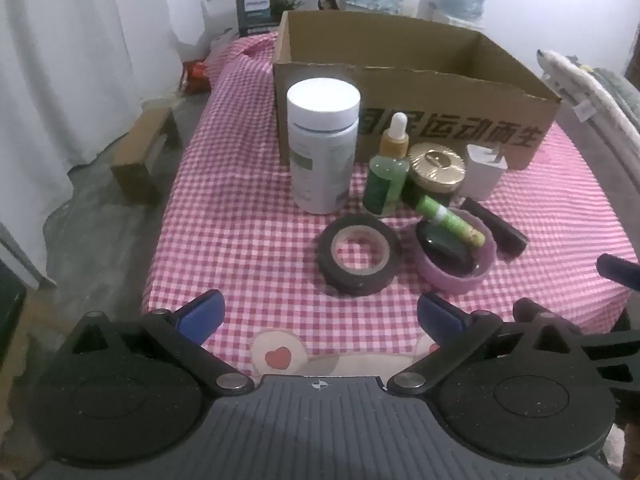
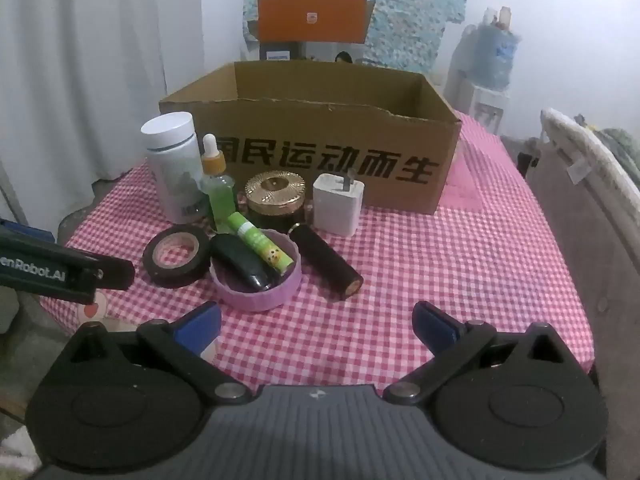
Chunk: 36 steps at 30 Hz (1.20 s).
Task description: Organize rigid objects
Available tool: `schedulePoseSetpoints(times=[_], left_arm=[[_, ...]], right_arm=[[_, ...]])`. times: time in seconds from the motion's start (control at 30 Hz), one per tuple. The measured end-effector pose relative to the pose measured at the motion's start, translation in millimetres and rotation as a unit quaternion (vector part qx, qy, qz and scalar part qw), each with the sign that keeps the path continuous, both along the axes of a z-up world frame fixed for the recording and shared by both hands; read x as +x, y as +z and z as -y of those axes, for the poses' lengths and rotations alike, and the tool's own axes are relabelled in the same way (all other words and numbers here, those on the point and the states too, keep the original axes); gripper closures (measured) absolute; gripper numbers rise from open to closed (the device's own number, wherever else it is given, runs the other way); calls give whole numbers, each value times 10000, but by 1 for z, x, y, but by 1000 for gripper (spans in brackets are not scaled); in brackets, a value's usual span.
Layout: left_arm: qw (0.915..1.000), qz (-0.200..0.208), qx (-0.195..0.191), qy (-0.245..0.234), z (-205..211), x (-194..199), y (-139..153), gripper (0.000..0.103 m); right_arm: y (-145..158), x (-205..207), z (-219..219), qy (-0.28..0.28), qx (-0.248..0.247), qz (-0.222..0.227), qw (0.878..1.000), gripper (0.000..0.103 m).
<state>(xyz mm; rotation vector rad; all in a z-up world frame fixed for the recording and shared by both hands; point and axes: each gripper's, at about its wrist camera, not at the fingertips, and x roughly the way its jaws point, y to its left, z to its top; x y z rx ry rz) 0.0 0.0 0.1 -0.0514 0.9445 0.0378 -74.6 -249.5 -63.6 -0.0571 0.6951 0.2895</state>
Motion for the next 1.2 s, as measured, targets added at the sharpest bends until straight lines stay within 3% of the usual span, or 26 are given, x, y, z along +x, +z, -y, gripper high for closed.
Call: schedulePoseSetpoints(times=[0.17,1.2], left_arm=[[10000,-8,2,18,-2,1,1,0],[9995,-93,268,146,-7,0,-4,0]], right_arm=[[4,6,-7,-43,-162,-52,9998,0],[4,8,0,-16,46,-40,10000,0]])
